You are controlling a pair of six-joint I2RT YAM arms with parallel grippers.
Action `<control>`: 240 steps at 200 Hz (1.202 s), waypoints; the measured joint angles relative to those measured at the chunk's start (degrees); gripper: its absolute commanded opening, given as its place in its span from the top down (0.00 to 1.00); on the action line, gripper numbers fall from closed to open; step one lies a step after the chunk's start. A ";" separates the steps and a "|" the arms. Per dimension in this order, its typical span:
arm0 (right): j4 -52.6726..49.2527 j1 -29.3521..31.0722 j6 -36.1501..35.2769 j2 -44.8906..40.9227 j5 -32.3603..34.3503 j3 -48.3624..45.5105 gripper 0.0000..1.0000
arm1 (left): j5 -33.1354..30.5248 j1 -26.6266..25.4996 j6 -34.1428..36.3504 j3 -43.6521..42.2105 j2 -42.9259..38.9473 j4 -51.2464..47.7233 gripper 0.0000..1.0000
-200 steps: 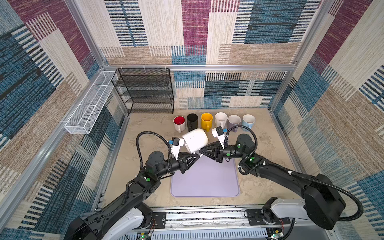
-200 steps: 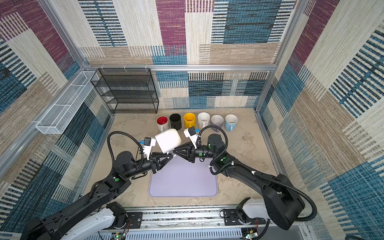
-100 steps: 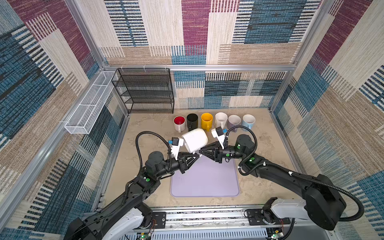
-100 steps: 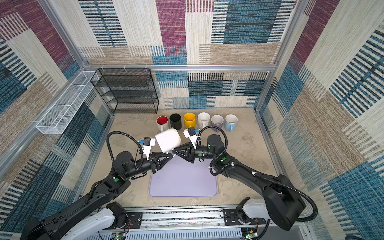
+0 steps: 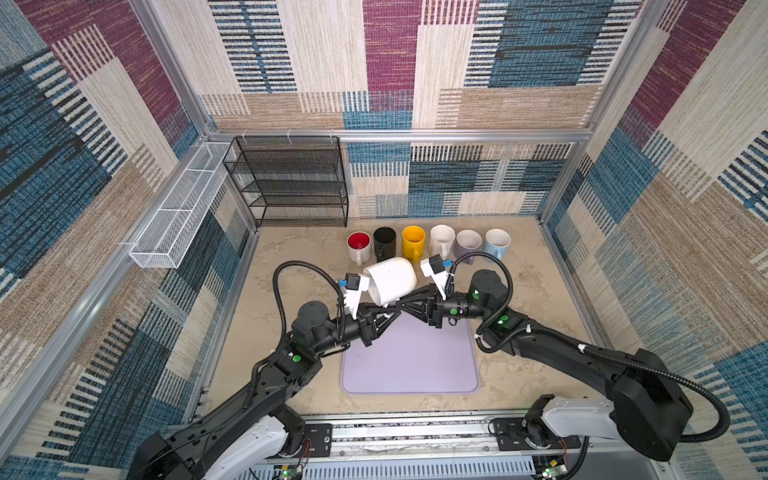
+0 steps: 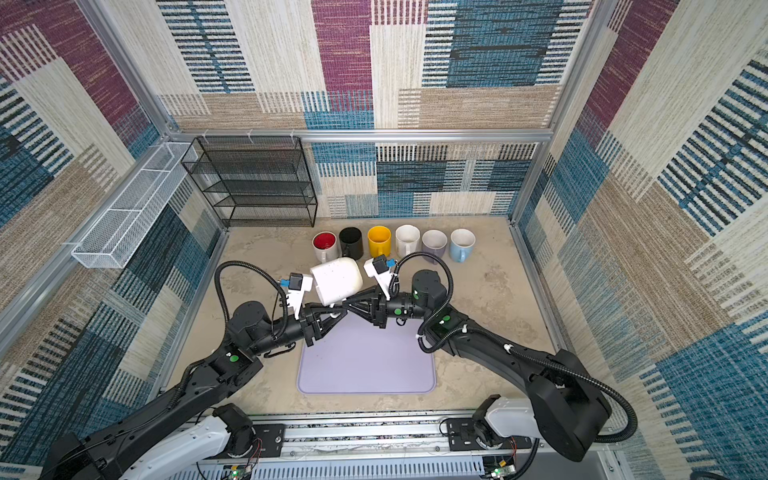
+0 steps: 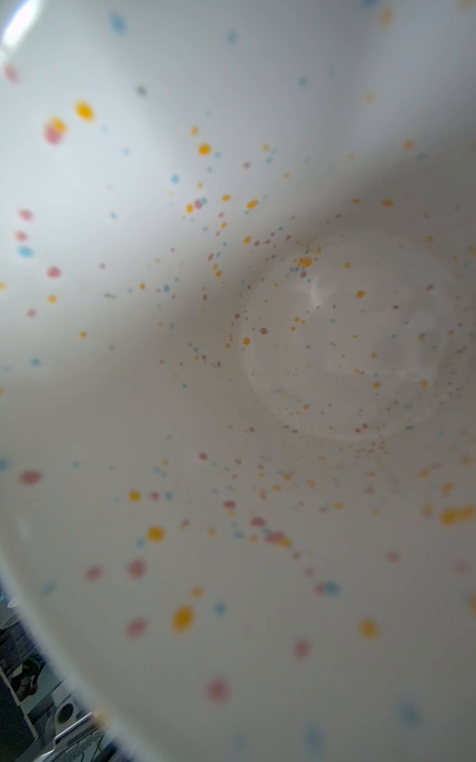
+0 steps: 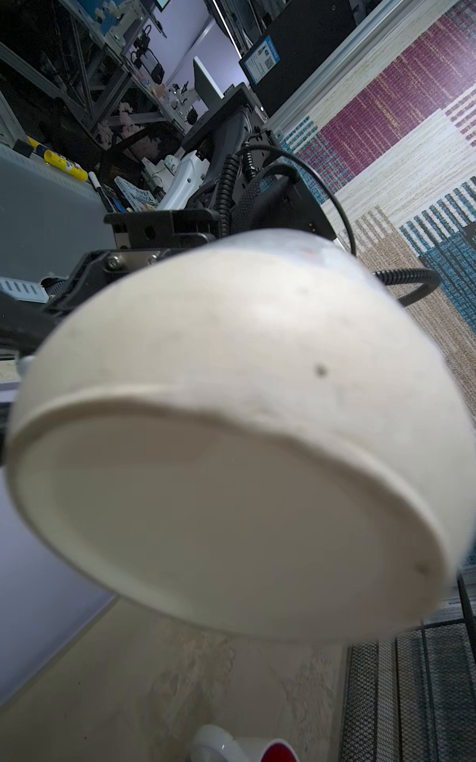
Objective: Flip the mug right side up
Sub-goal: 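Close the left gripper on the speckled mug's rim while the right gripper holds its base, then open the right gripper and pull it back while the left gripper carries the mug away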
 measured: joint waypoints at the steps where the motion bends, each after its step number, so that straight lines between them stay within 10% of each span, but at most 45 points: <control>1: -0.07 0.02 0.00 0.00 0.00 0.00 1.00 | 0.02 0.00 0.00 0.00 0.00 0.00 0.78; 125: -2.93 0.76 -2.71 -1.49 1.05 0.02 1.00 | -0.09 -0.15 0.22 0.26 -2.08 -3.10 1.00; 240: -5.75 -0.15 -2.78 -5.86 2.58 -0.26 0.67 | -10.47 0.44 1.33 -0.63 -3.65 -11.65 1.00</control>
